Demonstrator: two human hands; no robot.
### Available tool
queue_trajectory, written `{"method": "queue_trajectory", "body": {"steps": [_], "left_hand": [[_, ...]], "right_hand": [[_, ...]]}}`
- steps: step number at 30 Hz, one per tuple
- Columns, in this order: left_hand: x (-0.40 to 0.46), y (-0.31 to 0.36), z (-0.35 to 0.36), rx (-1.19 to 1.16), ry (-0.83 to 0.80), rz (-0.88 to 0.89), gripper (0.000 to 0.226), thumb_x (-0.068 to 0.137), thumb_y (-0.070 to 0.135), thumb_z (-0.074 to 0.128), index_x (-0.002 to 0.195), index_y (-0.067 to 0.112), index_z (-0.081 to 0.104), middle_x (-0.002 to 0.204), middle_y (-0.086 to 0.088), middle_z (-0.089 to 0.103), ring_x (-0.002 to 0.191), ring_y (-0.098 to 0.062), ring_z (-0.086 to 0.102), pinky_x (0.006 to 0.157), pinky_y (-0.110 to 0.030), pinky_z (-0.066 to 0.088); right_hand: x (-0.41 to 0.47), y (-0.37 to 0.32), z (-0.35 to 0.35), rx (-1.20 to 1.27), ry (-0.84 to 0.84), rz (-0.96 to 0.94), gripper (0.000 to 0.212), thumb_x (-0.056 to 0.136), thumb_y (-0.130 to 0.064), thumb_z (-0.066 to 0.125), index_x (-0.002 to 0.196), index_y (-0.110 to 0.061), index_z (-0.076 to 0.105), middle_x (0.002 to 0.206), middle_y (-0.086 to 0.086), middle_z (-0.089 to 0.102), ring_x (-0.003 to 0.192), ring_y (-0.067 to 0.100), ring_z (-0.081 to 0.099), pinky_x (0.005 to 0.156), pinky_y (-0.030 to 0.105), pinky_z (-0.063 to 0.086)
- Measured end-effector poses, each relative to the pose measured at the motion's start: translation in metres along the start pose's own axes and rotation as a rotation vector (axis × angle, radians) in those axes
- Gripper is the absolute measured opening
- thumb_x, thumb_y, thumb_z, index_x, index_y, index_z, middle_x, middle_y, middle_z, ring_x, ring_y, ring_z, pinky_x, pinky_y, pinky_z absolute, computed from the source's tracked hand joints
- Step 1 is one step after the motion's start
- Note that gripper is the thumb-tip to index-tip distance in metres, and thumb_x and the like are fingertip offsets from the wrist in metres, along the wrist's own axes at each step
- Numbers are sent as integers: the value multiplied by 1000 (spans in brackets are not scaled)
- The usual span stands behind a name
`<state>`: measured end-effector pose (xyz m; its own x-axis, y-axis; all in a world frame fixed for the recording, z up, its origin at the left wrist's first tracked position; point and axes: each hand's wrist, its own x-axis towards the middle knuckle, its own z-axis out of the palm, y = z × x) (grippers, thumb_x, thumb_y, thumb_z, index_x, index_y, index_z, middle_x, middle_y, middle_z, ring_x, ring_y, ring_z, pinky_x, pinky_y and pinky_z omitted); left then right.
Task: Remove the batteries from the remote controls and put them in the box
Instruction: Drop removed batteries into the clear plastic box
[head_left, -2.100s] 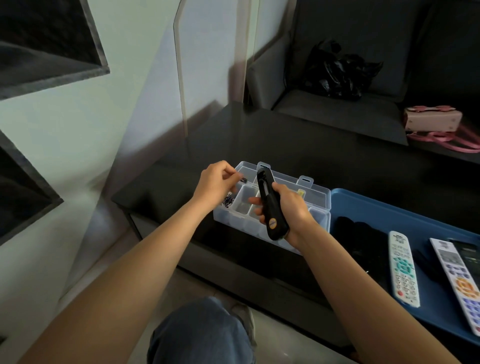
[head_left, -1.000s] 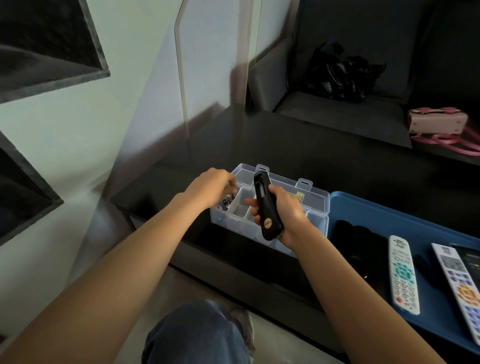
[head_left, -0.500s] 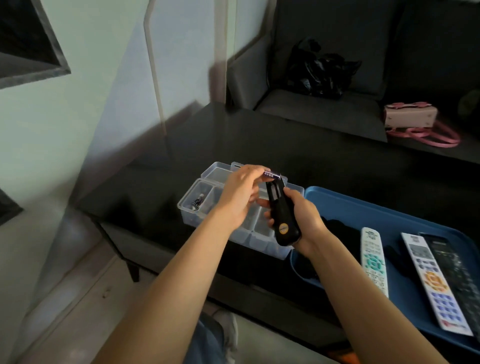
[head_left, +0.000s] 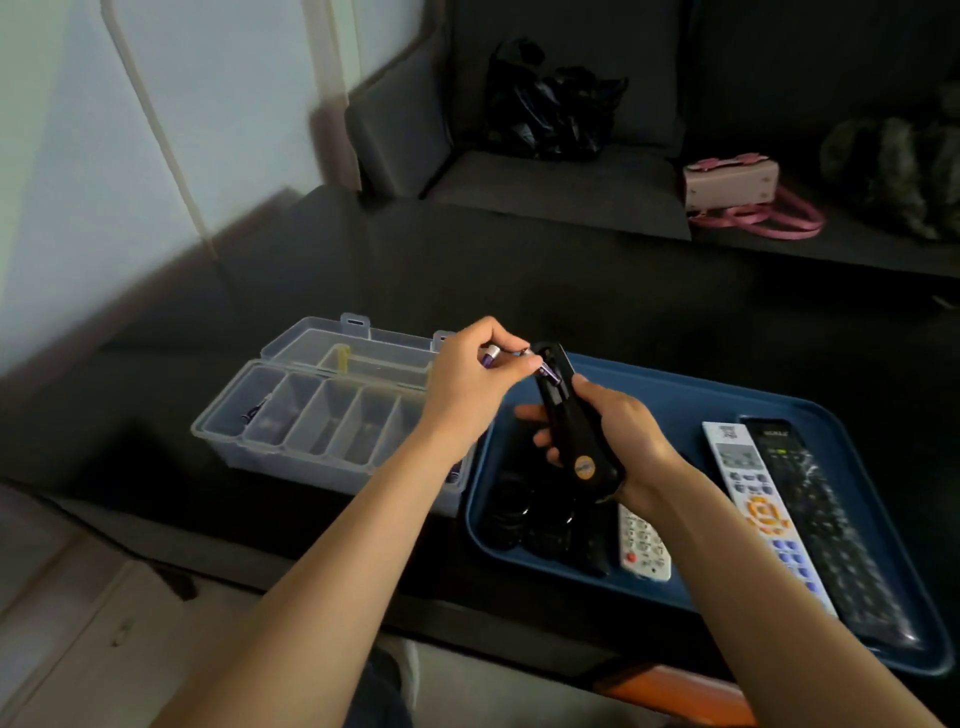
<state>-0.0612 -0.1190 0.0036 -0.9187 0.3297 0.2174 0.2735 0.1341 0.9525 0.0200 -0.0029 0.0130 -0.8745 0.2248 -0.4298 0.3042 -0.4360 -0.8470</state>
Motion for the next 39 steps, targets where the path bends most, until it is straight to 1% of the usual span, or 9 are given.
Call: {"method": "queue_trajectory", "body": {"steps": [3,7,11,15,18,22,26,32,39], "left_hand": [[4,-1,21,62,-32,11,11,78,13,71,75,18,62,87,1,70,79,-13,66,76,-28,50],[1,1,47,188,-45,47,6,80,16,70,82,14,65,86,4,69,77,-6,63,67,-15,46],[-4,2,57,231,-10,101,5,80,18,71,82,16,67,85,8,66,82,-3,59,70,-12,43],[-8,0,64,232,-43,112,3,78,14,72,79,13,70,75,9,65,69,3,58,62,-7,41],[-11,3,73,199,-21,134,3,79,7,68,80,9,70,73,7,64,64,7,57,62,-4,40],[-9,-2,76,267,-74,105,7,83,5,62,82,10,67,75,4,63,65,4,56,60,-3,40],[-12,-8,77,320,-150,88,6,83,9,64,80,12,67,74,6,63,64,3,55,59,-2,38],[-7,-10,67,236,-94,59,5,86,10,62,83,9,66,78,7,62,70,1,56,62,-3,40],[-2,-10,53,270,-21,104,10,91,14,55,88,12,64,85,5,64,78,-1,56,65,-3,39]], "right_hand": [[-3,-2,-17,-25,11,-12,33,103,-28,32,102,-8,57,97,20,70,59,19,60,50,25,50],[-3,-1,-36,37,14,-4,34,103,-27,30,105,-5,57,99,23,70,62,23,67,51,27,54],[-3,-4,-44,30,36,-44,36,102,-26,29,106,-3,57,100,26,69,68,29,69,50,28,55],[-5,-9,-51,50,83,-167,33,101,-22,31,97,-1,56,79,19,70,54,25,63,42,26,45],[-5,-13,-48,84,107,-223,29,101,-21,32,91,-3,52,74,17,64,47,23,60,40,25,43],[-1,-7,-47,146,125,-113,32,101,-20,31,89,-1,53,64,14,64,49,22,63,41,25,48],[1,-3,-54,116,165,-46,33,102,-22,31,88,-1,53,64,14,65,52,22,62,41,24,47],[1,1,-43,93,111,-31,34,102,-25,31,94,-3,56,72,15,68,56,21,63,43,24,48],[4,1,-27,96,70,-51,28,102,-25,33,99,-7,54,75,16,70,57,21,64,46,26,49]]}}
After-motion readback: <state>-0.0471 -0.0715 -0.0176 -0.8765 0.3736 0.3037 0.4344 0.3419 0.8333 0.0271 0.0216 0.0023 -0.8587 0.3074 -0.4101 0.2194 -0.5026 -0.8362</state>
